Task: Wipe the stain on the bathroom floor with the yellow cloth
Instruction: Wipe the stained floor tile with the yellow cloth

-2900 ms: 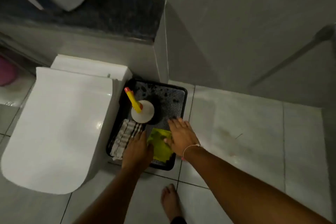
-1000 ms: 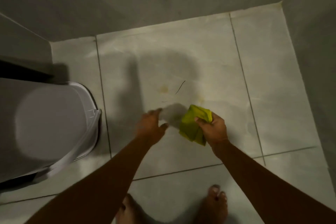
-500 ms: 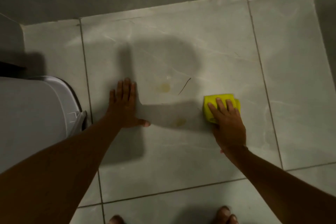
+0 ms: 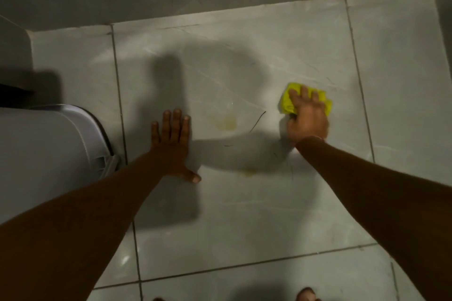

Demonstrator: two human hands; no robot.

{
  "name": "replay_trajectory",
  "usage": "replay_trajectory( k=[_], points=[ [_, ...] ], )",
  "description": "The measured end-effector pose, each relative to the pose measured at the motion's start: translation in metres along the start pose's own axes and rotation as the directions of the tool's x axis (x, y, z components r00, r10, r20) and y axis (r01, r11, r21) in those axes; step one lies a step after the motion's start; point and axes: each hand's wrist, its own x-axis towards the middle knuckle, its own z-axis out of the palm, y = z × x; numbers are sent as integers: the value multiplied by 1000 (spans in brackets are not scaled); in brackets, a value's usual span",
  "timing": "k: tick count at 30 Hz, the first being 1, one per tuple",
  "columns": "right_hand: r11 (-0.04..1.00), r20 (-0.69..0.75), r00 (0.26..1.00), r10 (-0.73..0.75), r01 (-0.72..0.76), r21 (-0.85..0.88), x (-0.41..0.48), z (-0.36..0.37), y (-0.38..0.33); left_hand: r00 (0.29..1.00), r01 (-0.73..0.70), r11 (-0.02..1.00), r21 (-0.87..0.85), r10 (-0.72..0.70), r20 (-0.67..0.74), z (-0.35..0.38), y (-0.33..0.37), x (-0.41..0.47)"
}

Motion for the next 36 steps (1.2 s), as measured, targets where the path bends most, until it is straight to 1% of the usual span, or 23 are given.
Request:
replay_trajectory(
  k=[1,3,4,5,7,9,10,11,13,14,16,18,20,22,24,25,26,28,30,32,33,35,36],
  points=[
    [993,53,992,-114,115,-22,-2,6,-9,1000,-5,1000,5,5,7,-1,0,0],
    [913,170,903,-395,407,-36,-24,16,1,1000,-13,1000,13,13,8,-1,0,-1],
    [885,215,866,-451,466,-21,-39,15,14,1000,-14,1000,7,14,11,-1,0,-1],
    [907,216,886,-410,421,-4,-47,9,27,1000,-15,1000,1,15,2,-1,-1,-1],
    [989,97,984,-150,150,13,-32,1,27,999,-13,1000,9,13,-47,0,-3,-3],
    [999,1,999,41,-41,31,-5,2,-3,996,-14,1000,24,16,-88,4,-4,-5],
    [1000,11,1000,3,-3,24,1,6,-19,994,-11,1000,29,15,-111,6,-4,-6],
    [993,49,991,-122,122,2,-2,15,-30,991,-12,999,31,16,-134,9,-5,-7],
    [898,160,888,-432,440,-19,-27,28,-24,985,-19,999,32,24,-173,11,-3,-8],
    [859,203,841,-501,512,-1,-43,29,-11,983,-23,999,25,27,-182,11,-3,-8],
    [898,157,886,-436,440,11,-57,25,14,981,-27,1000,8,28,-195,13,-4,-10],
    [977,21,977,-214,213,23,-35,23,7,977,-26,1000,17,29,-213,13,-2,-11],
    [996,-30,996,-83,84,31,-9,27,-27,975,-27,999,25,32,-221,15,-2,-11],
    [961,16,961,-276,277,-20,-8,37,-52,970,-29,999,26,34,-242,17,-2,-10],
    [806,160,800,-579,591,-39,-30,43,-45,964,-40,999,30,47,-261,18,-2,-11],
    [736,215,727,-652,675,-51,-45,42,-30,962,-47,999,26,53,-268,18,-4,-11],
    [724,228,716,-660,687,-61,-55,39,-14,960,-52,998,22,56,-274,18,-5,-11],
    [831,130,830,-542,552,-62,-47,33,-3,955,-58,998,26,63,-289,18,-5,-12],
    [943,28,946,-322,323,-81,-26,36,-26,948,-62,998,28,67,-312,19,-3,-10],
    [960,2,961,-275,275,-53,-21,43,-61,933,-50,999,20,54,-357,22,0,-11],
    [923,33,924,-380,381,-46,-27,49,-68,917,-41,999,19,45,-396,25,2,-11],
    [763,170,760,-627,643,-63,-46,52,-53,886,-39,999,25,46,-461,27,5,-11],
    [709,218,704,-676,702,-67,-54,48,-36,872,-43,999,30,52,-486,28,6,-11]
  ],
)
